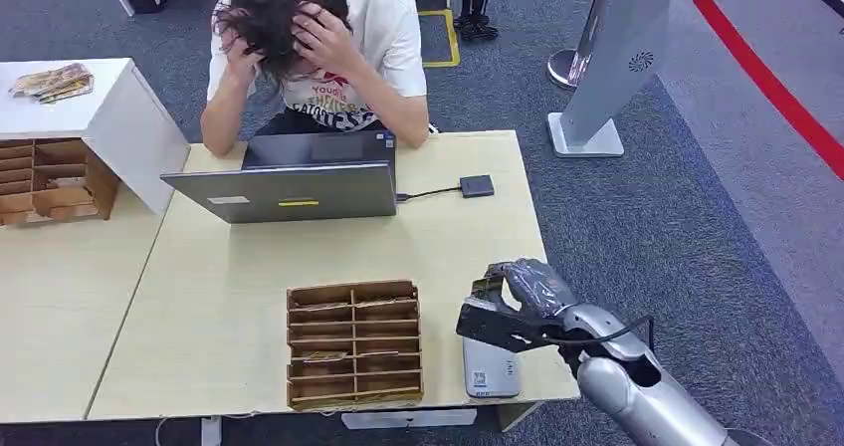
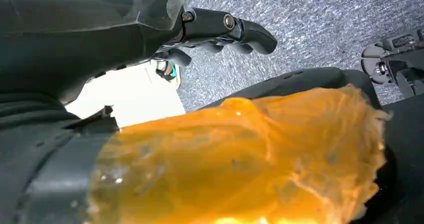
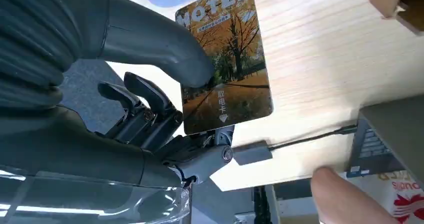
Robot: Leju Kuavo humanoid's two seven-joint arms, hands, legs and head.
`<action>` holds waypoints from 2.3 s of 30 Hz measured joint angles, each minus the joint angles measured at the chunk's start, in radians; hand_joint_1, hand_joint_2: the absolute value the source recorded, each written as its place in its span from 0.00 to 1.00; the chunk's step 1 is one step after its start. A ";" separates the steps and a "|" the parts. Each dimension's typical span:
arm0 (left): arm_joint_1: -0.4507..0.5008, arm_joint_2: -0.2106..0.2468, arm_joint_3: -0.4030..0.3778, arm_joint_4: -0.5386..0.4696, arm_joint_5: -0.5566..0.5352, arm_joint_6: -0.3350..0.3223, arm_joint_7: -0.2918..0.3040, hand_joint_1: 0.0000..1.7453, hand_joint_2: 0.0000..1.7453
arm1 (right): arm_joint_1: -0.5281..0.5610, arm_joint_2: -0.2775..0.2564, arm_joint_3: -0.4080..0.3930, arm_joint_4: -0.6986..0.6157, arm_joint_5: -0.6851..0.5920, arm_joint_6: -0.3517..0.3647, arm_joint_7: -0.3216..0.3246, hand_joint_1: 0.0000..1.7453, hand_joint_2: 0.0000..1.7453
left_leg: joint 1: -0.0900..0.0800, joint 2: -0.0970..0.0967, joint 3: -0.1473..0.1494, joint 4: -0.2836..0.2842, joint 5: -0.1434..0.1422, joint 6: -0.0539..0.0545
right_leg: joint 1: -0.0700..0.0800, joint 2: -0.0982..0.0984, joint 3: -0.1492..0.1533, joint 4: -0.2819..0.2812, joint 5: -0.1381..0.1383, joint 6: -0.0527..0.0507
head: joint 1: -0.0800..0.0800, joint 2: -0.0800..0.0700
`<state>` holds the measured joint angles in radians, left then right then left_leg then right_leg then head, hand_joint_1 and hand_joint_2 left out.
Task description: Pass the card to the sensor for recognition and then transmit it.
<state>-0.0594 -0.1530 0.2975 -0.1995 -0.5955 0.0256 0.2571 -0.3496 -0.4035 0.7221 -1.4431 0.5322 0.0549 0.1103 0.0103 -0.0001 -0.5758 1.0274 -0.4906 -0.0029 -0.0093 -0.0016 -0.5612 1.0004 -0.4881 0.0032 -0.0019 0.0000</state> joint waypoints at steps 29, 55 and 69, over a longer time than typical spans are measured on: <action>-0.002 0.003 0.023 0.000 -0.023 -0.008 0.001 0.00 0.00 | 0.012 -0.105 0.043 -0.053 -0.120 0.103 -0.027 1.00 1.00 | 0.000 0.000 0.000 0.000 0.000 0.000 | 0.000 0.000 0.000 0.000 0.000 0.000 | 0.000 0.000; -0.003 0.003 0.023 0.000 -0.040 -0.013 0.010 0.00 0.00 | -0.013 -0.079 0.103 0.043 -0.093 0.095 0.018 1.00 1.00 | 0.000 0.000 0.000 0.000 0.000 0.000 | 0.000 0.000 0.000 0.000 0.000 0.000 | 0.000 0.000; -0.008 0.003 0.023 0.000 -0.051 -0.016 0.019 0.00 0.00 | -0.025 -0.041 0.124 0.108 -0.092 0.095 0.023 1.00 1.00 | 0.000 0.000 0.000 0.000 0.000 0.000 | 0.000 0.000 0.000 0.000 0.000 0.000 | 0.000 0.000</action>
<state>-0.0676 -0.1503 0.3201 -0.1995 -0.6466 0.0099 0.2762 -0.3742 -0.4444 0.8461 -1.3356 0.4398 0.1503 0.1331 0.0102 0.0000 -0.5759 1.0275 -0.4907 -0.0029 -0.0093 -0.0016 -0.5610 1.0005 -0.4880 0.0033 -0.0019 0.0000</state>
